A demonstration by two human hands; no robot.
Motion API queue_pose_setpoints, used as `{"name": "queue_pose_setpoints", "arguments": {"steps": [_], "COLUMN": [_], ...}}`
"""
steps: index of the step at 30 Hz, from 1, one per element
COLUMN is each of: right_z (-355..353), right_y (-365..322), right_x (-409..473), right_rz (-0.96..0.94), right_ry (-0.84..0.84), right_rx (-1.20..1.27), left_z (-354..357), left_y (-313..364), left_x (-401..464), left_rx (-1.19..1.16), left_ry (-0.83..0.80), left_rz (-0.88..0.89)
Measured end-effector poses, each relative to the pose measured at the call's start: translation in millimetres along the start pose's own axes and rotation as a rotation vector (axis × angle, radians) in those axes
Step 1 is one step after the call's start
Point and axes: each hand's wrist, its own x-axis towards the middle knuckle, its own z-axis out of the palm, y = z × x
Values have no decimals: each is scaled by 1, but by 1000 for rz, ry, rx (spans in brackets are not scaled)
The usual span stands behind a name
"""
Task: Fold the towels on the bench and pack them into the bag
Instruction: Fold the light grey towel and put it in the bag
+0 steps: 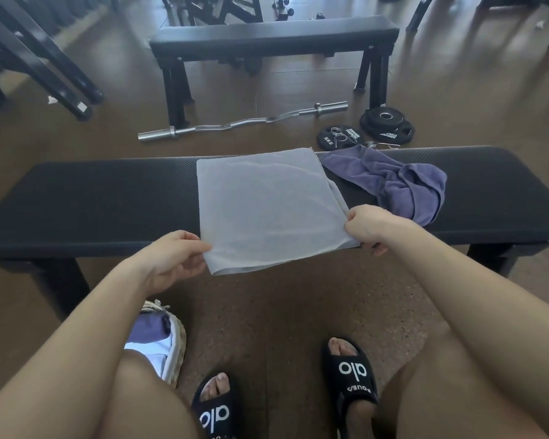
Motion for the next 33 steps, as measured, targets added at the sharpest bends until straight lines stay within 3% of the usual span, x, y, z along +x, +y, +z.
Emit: {"name": "queue_pose_setpoints", "arguments": {"steps": [10,14,20,24,29,33], "right_z": [4,4,1,5,13,18], "right_y": [-8,-6,-1,2,12,14], "right_x": [-9,-10,-15,-11,-2,2], "right_rz": [-60,-48,-31,24,152,174], "right_ry": [69,98,29,-15,-85,-78], "right_rx": [-111,-100,-73,110,556,669], "left_z": [6,11,20,14,4,3], "left_y": [-3,-5,-15,-15,-16,-24], "left_x": [-17,-20,-19,-16,-17,-12], "left_rx": [293,580,745,743,660,704], "left_ry": [7,51,72,137,155,66], "left_rz": [163,168,279,345,319,284]}}
